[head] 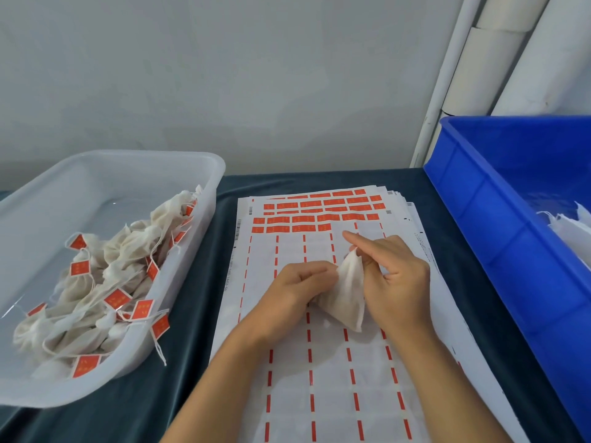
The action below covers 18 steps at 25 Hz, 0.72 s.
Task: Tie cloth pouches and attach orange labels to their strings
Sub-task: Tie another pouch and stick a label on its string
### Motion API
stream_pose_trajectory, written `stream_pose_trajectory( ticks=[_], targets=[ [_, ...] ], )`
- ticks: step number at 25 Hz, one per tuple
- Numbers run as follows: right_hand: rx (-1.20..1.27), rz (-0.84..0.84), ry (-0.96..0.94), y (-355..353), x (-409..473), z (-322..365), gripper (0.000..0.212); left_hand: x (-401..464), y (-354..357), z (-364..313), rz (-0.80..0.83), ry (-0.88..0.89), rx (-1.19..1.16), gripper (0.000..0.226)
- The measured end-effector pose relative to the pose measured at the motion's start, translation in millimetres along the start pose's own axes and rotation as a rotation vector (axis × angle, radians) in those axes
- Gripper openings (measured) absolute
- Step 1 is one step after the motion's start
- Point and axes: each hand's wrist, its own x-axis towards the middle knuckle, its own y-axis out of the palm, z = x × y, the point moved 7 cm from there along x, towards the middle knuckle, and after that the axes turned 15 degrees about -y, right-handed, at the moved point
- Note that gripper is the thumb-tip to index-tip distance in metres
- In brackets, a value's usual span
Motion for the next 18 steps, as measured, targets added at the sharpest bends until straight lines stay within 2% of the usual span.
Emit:
stream_pose_trajectory(
  ticks=[4, 7, 11, 13, 15, 18],
  targets=[
    [-0.031, 0.0, -0.105, -1, 1, 5, 0.028, -3, 3, 0, 0.113, 0.032, 0.002, 0.027],
    [-0.051, -0.004, -0.138, -3, 3, 7, 0.026, -3, 9, 1, 0.18, -0.009, 0.048, 0.031],
    [-0.084, 0.026, -0.117, 2, 1, 8, 0.029, -3, 10, -3, 0.079, 0.067, 0.123, 0.026],
    [-0.067, 0.055, -0.042, 4, 0, 4, 0.031, -1, 3, -2, 0.036, 0.074, 0.035, 0.03],
    [-0.009, 0.085, 0.046, 5, -1, 0, 0.024, 0, -5, 0, 0.014, 0.07, -0.078, 0.033],
    [0.002, 0.134, 0.08, 8, -2, -2, 0.016, -1, -13, 2, 0.063, 0.077, -0.268, 0.038]
  ],
)
